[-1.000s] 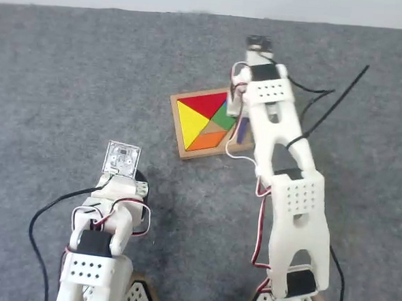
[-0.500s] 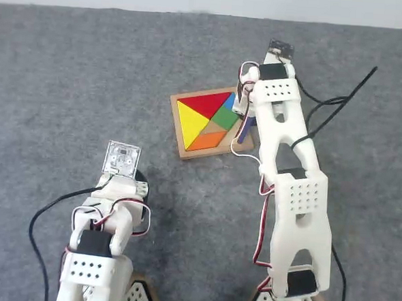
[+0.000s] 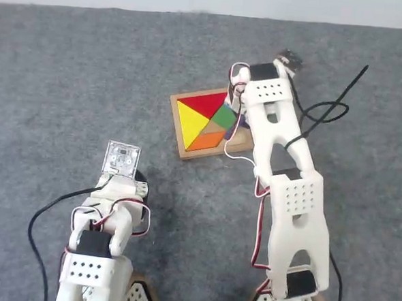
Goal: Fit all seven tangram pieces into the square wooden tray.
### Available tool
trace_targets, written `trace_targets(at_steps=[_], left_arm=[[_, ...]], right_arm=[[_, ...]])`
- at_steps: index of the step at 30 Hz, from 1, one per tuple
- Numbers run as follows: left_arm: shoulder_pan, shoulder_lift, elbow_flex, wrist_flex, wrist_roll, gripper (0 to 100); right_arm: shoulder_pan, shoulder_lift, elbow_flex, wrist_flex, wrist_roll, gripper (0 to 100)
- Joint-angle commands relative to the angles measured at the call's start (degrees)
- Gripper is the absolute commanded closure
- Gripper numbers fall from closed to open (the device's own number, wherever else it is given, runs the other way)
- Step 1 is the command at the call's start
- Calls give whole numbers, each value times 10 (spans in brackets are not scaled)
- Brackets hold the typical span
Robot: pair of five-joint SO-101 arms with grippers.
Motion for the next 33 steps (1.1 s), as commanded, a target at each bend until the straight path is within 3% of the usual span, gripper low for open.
trace_targets(at_steps=[1, 9, 14, 20, 31, 33], left_arm=[[-3, -8, -5, 4, 4, 985], [-3, -8, -5, 4, 4, 985], [-3, -8, -5, 4, 4, 985], [-3, -8, -5, 4, 4, 985], [-3, -8, -5, 4, 4, 985], [-3, -8, -5, 4, 4, 985]], right_arm=[[-7, -14, -49, 14, -19, 927], [-25, -9, -52, 23, -15, 925], [-36, -9, -71, 22, 30, 922], [-56, -8, -84, 16, 81, 786], [-65, -14, -84, 17, 108, 805], [-73, -14, -95, 11, 143, 808]])
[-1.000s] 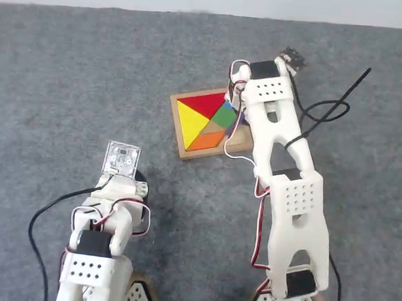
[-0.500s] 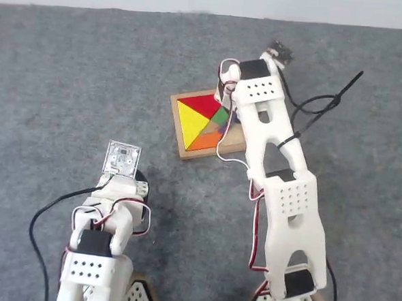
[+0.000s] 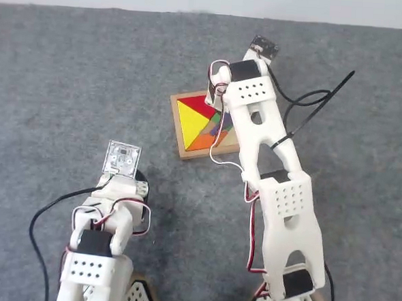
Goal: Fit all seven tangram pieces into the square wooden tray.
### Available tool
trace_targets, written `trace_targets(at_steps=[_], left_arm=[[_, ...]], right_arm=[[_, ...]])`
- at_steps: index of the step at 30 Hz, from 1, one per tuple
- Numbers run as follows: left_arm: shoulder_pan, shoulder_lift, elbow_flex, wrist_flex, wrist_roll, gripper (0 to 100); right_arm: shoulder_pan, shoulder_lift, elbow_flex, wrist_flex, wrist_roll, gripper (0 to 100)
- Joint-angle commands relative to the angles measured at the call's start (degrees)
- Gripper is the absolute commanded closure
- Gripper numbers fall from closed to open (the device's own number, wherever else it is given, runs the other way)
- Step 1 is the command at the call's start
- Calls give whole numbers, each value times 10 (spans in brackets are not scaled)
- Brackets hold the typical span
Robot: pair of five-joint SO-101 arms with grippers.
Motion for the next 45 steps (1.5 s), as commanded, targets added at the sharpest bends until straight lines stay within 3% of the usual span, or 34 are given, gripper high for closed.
trace_targets(at_steps=[1, 16, 29, 36, 45], left_arm=[[-3, -8, -5, 4, 4, 985], [-3, -8, -5, 4, 4, 985], [-3, -8, -5, 4, 4, 985], [-3, -8, -5, 4, 4, 985], [-3, -8, -5, 4, 4, 985]], right_arm=[[-22, -13, -51, -7, 60, 809], [-30, -7, -89, 29, 252, 809], [-29, 73, -94, -34, 258, 809], [-29, 65, -171, 15, 258, 809], [-32, 79, -185, -5, 258, 809]])
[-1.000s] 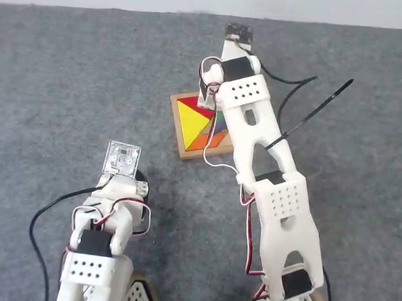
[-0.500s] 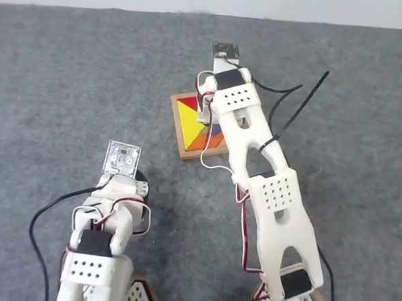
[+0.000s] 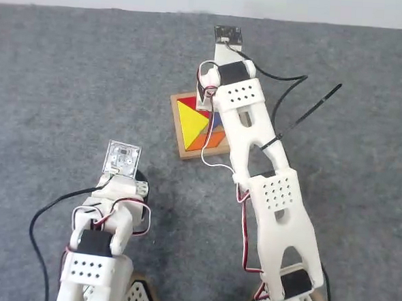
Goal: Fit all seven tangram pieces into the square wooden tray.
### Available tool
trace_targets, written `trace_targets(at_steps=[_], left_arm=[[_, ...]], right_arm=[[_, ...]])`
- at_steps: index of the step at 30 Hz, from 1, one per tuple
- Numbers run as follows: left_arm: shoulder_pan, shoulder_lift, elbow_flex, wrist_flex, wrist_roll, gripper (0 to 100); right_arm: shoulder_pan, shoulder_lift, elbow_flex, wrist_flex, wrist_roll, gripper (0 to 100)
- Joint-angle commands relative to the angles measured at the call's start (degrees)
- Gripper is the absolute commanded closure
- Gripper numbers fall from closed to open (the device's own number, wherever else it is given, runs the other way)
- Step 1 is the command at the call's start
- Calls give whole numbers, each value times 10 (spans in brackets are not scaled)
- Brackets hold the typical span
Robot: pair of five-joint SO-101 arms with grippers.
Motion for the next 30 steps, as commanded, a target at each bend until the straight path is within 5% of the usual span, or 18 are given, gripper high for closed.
trace_targets(at_steps=[1, 11, 30], left_arm=[[-3, -8, -5, 4, 4, 985], [-3, -8, -5, 4, 4, 985], [-3, -8, -5, 4, 4, 985]], right_arm=[[-7, -7, -39, -22, 11, 809], [-8, 29, -40, -107, 172, 809], [10, 87, -42, -75, 182, 809]])
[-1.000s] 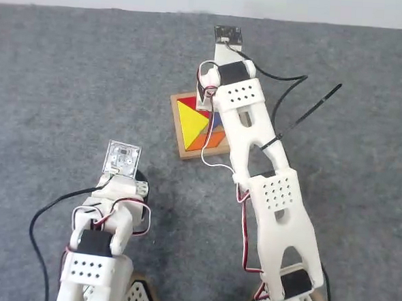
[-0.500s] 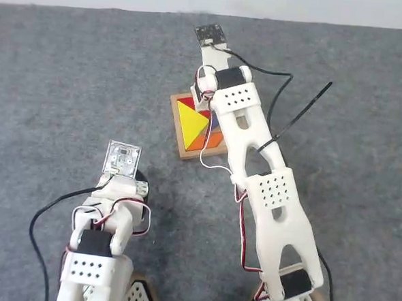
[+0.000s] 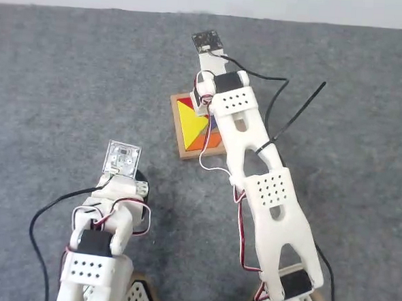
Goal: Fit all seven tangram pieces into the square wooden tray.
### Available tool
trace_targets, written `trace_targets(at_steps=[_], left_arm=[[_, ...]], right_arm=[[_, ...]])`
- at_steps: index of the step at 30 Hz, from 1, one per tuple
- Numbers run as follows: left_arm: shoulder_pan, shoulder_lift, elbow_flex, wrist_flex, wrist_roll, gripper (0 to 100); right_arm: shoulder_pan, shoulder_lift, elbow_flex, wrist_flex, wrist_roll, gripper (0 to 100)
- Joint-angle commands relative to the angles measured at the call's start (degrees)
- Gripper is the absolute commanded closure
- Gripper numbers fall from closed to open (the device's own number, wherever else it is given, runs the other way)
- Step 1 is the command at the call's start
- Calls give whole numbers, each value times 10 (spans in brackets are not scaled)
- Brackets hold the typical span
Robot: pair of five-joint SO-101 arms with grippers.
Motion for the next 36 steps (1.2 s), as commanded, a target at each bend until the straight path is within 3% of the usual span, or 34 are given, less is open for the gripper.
trace_targets(at_steps=[1, 9, 20, 30, 36], left_arm=[[-3, -8, -5, 4, 4, 985], [-3, -8, -5, 4, 4, 985], [-3, -8, -5, 4, 4, 985], [-3, -8, -5, 4, 4, 985], [-3, -8, -5, 4, 4, 985]], right_arm=[[13, -5, -24, 41, 5, 809], [46, -1, -88, 111, 4, 914], [62, 0, -153, 191, 4, 916], [44, 85, -241, 189, 5, 918], [74, 101, -266, 228, 5, 919]])
